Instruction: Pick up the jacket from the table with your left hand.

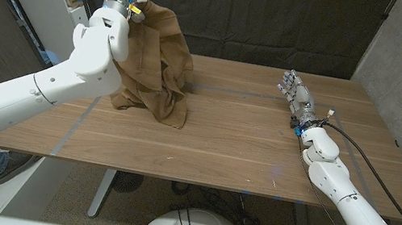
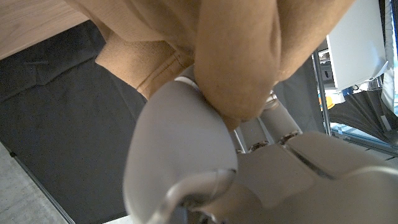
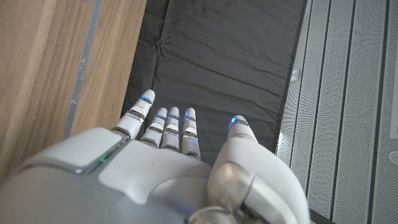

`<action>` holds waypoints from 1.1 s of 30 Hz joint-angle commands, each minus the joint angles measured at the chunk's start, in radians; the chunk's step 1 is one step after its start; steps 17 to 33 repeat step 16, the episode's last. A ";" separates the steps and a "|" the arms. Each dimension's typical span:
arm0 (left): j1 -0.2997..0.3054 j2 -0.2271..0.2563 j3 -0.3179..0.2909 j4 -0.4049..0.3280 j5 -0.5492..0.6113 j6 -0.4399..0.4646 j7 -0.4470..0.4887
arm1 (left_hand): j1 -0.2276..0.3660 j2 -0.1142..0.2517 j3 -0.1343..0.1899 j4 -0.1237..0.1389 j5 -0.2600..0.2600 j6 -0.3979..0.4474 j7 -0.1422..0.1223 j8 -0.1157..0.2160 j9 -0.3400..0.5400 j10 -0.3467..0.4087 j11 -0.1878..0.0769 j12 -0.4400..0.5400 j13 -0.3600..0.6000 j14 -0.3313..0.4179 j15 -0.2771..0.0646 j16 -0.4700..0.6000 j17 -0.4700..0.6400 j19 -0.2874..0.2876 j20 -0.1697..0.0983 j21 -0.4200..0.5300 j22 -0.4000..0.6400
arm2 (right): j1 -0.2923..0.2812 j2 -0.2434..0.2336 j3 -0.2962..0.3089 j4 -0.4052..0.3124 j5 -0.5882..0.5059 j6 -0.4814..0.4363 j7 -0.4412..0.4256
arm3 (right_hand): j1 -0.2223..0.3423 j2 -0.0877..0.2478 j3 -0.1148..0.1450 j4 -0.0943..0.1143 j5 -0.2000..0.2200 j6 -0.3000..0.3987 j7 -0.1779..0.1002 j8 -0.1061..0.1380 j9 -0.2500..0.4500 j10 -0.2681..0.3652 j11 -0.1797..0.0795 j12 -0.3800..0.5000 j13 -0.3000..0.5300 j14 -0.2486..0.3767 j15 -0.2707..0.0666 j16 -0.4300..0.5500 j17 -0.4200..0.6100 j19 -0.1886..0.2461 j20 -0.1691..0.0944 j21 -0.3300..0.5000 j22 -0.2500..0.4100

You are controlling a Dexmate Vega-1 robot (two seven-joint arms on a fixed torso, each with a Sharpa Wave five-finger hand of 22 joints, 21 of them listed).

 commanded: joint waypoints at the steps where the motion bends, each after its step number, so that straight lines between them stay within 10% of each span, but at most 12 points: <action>1: -0.002 -0.003 -0.013 -0.020 0.038 0.012 -0.030 | 0.039 0.033 0.053 -0.039 0.008 0.009 -0.001 0.006 0.003 0.013 -0.003 -0.003 0.004 0.038 -0.056 0.007 0.007 -0.005 0.000 0.015 0.001 | 0.004 -0.003 -0.001 -0.004 0.000 -0.003 0.005 | 0.009 0.004 -0.001 0.001 0.003 0.009 -0.002 -0.002 0.004 0.009 0.001 0.000 0.003 0.010 -0.002 0.003 0.002 0.003 0.001 0.002 0.002; 33: -0.022 -0.032 -0.009 0.000 0.072 -0.010 -0.061 | 0.033 0.026 0.063 -0.039 0.015 0.007 -0.001 0.009 0.011 0.021 -0.003 -0.017 0.012 0.043 -0.055 0.008 0.020 -0.014 -0.003 0.039 -0.003 | 0.005 0.004 0.001 0.009 0.005 0.001 0.005 | 0.010 0.006 0.000 0.001 0.003 0.009 0.000 -0.002 0.004 0.009 0.003 0.000 0.003 0.012 -0.002 0.004 0.003 0.007 -0.001 0.003 0.002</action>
